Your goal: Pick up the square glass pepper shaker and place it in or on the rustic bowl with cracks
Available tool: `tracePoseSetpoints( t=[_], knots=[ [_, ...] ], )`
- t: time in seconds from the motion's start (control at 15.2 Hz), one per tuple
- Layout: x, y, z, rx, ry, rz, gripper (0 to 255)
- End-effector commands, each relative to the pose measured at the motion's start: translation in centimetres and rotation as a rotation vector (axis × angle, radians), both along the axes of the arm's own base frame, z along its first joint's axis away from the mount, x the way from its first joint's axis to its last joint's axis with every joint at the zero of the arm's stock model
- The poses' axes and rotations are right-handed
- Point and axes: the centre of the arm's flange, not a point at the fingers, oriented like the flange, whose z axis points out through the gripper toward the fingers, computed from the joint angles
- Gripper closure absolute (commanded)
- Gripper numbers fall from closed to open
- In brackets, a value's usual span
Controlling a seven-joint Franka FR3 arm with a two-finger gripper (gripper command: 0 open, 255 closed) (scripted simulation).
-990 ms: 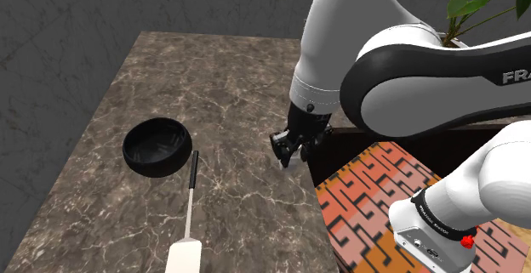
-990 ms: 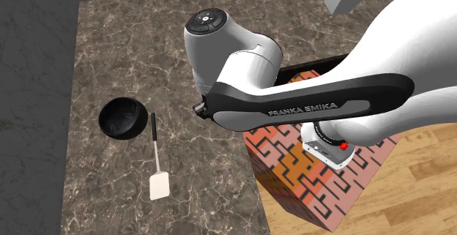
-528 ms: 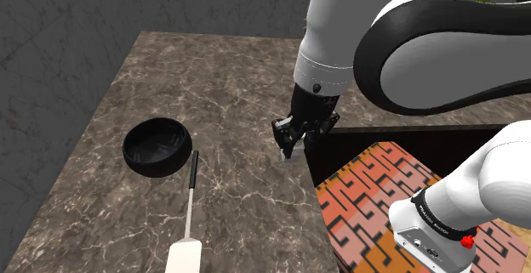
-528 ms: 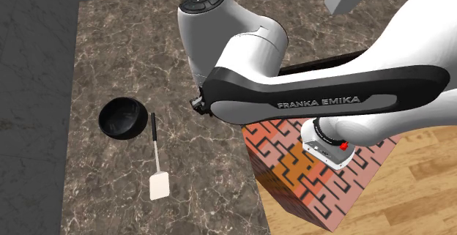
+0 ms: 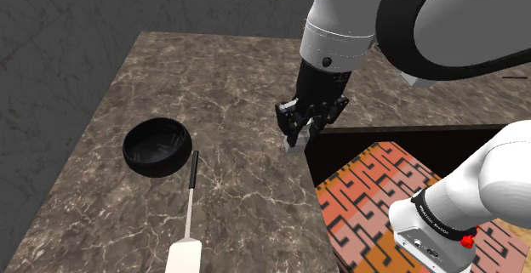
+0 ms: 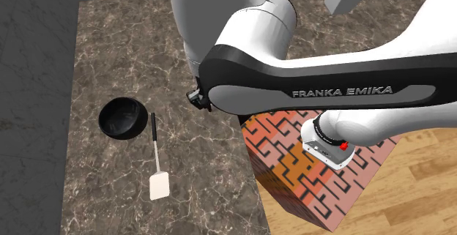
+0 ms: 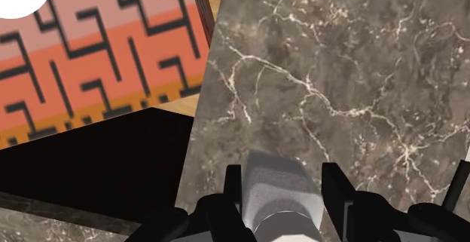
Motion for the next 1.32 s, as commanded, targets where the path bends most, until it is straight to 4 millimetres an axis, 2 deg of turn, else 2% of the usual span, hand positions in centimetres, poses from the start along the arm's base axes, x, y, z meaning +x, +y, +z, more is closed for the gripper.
tracePoseSetpoints(
  t=[0.0, 0.59, 1.25],
  knots=[
    [0.1, -0.1, 1.0, 0.0, 0.001, 0.0, 255],
    [0.1, -0.1, 5.5, 0.0, 0.001, 0.0, 255],
    [8.4, 10.2, 6.2, 0.0, 0.001, 0.0, 255]
  ],
)
